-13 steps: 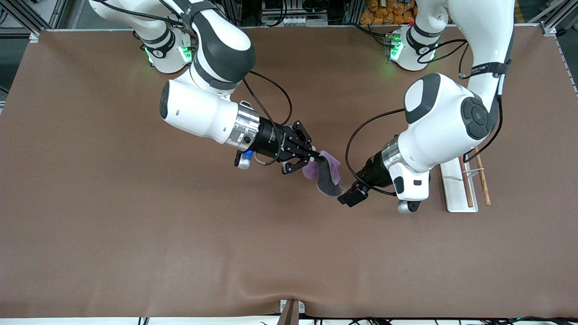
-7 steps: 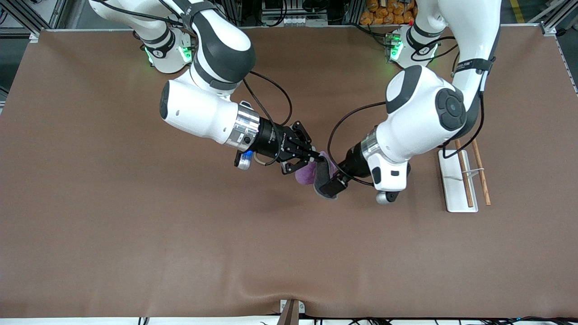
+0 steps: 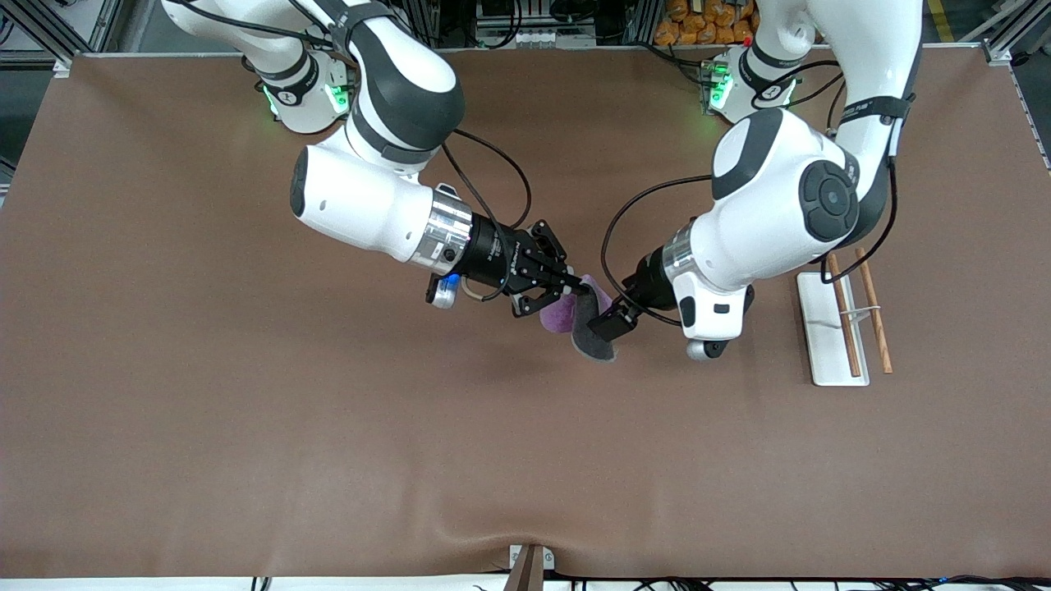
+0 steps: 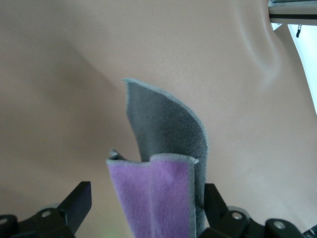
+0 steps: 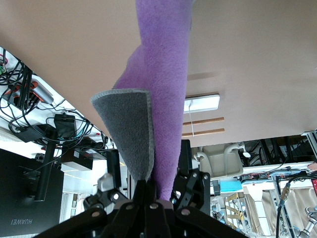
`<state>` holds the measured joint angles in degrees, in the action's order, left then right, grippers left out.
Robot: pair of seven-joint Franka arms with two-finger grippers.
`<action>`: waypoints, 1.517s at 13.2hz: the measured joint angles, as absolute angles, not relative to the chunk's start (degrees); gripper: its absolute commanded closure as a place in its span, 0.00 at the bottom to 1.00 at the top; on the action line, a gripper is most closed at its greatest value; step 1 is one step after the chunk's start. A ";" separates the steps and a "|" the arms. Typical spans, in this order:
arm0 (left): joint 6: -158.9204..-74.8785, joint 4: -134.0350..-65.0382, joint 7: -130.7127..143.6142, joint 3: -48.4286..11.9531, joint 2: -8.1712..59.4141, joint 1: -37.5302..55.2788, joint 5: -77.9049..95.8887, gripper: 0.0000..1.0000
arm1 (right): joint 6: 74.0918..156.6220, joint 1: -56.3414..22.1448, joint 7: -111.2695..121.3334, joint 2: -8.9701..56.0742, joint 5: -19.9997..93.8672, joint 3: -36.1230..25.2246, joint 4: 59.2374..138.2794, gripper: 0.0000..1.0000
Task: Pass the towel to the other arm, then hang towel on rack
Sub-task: 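Grasp the hanging towel with the left gripper beside the right gripper, then hold the towel with both grippers, then open the right gripper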
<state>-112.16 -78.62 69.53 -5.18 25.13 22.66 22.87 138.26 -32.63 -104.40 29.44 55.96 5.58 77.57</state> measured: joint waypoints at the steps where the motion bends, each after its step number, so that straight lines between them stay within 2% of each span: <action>1: -111.67 -78.62 69.53 -5.13 24.97 22.65 22.87 0.00 | 138.26 -32.63 -104.40 29.44 55.96 5.58 77.56 1.00; 8: -106.97 -78.63 69.52 -5.11 24.96 22.66 19.78 0.00 | 138.25 -32.63 -104.40 29.45 55.96 5.58 77.56 1.00; 14: -106.56 -78.35 69.48 -5.10 24.51 22.65 18.81 0.00 | 138.25 -32.63 -104.40 29.46 55.96 5.58 77.56 1.00; 20: -106.23 -78.35 69.48 -5.09 23.63 22.64 18.80 0.13 | 138.23 -32.63 -104.40 29.51 55.96 5.58 77.56 1.00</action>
<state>-106.23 -78.35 69.48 -5.09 23.63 22.64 18.80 138.23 -32.63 -104.40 29.51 55.96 5.58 77.56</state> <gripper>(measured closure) 0.070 0.987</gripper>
